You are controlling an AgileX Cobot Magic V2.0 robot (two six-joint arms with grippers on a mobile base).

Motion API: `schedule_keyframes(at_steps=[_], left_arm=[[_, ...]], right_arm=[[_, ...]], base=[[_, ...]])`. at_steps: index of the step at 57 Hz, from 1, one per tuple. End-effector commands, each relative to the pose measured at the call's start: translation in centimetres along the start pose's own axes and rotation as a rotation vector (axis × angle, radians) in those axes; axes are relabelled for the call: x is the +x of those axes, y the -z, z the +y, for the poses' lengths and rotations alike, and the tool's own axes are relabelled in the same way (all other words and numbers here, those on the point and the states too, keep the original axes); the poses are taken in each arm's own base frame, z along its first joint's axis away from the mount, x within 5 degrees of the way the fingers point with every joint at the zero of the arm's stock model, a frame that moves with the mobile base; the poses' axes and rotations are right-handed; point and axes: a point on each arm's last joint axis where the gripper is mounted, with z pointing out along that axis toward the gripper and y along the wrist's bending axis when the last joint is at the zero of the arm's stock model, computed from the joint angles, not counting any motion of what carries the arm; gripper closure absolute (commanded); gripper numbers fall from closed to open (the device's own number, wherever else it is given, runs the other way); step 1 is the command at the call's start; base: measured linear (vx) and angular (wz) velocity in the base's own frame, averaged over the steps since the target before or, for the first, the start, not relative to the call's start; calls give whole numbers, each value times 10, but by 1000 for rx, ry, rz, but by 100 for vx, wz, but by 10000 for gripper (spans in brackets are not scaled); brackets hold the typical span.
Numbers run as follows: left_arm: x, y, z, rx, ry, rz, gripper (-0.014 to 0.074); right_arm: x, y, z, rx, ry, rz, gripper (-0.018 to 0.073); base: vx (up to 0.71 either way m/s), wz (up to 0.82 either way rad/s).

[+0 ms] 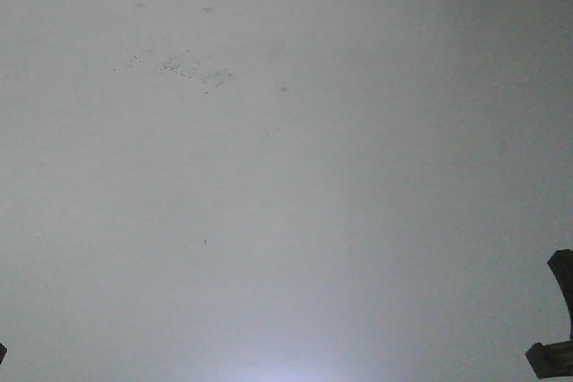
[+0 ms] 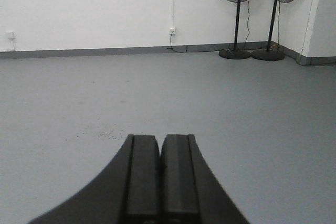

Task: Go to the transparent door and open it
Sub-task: 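Drive the base forward across the grey floor toward the door area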

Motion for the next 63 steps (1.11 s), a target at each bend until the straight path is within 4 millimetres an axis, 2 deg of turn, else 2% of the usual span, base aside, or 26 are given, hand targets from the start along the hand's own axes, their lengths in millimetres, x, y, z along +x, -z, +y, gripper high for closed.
schedule_keyframes(at_steps=[1, 63], left_arm=[[-15, 3, 0, 2, 5, -118, 594], [-15, 3, 0, 2, 5, -118, 594]], right_arm=[[-8, 1, -1, 9, 10, -97, 558], [-8, 1, -1, 9, 10, -96, 558]], base=[[0, 0], [2, 2]])
